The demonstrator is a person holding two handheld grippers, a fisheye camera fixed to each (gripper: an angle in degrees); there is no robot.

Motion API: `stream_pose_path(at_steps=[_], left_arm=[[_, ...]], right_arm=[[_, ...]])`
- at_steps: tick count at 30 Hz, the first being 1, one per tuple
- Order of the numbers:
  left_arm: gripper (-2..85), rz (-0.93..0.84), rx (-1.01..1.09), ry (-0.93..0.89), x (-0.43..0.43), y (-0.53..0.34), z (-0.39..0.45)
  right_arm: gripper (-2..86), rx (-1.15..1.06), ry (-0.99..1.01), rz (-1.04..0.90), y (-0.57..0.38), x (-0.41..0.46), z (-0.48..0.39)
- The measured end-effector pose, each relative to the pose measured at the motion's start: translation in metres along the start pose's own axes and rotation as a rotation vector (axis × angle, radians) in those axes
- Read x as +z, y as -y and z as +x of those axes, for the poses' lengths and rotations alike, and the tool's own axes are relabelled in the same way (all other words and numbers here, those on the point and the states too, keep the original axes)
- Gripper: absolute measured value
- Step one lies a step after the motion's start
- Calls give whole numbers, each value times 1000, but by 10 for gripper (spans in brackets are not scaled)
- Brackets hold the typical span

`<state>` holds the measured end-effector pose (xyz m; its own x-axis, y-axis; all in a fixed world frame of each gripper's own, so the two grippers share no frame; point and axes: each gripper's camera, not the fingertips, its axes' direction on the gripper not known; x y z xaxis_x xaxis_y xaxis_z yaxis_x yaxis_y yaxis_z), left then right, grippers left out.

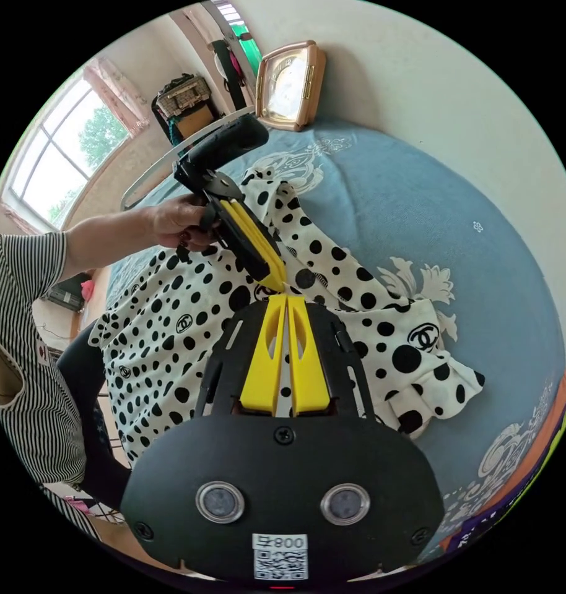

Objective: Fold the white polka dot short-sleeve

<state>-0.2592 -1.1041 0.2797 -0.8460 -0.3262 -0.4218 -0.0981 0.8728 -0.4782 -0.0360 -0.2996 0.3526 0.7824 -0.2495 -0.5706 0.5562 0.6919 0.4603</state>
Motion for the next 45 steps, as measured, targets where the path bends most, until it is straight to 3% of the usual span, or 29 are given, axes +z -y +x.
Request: stream_pose_path(at_steps=[7, 9, 12, 21, 27, 32, 39, 45], left_arm=[[13, 176, 29, 169, -58, -51, 17], [7, 205, -9, 369, -73, -76, 20], [4, 219, -80, 528, -81, -91, 10], [2, 302, -86, 530, -103, -121, 12], [3, 312, -86, 586, -113, -139, 15], [6, 315, -134, 560, -122, -149, 1], [43, 499, -157, 525, -173, -248, 26], [89, 515, -279, 443, -210, -304, -8]], right_arm=[[1, 57, 21, -67, -6, 32, 16], [1, 69, 32, -69, -11, 36, 19], [1, 92, 40, -75, -20, 43, 22], [1, 151, 63, 13, -71, 43, 25], [1, 331, -44, 110, -122, 36, 55], [1, 444, 22, 93, -151, 63, 88], [5, 448, -17, 194, -220, 44, 61], [33, 568, 11, 293, -304, 29, 72]])
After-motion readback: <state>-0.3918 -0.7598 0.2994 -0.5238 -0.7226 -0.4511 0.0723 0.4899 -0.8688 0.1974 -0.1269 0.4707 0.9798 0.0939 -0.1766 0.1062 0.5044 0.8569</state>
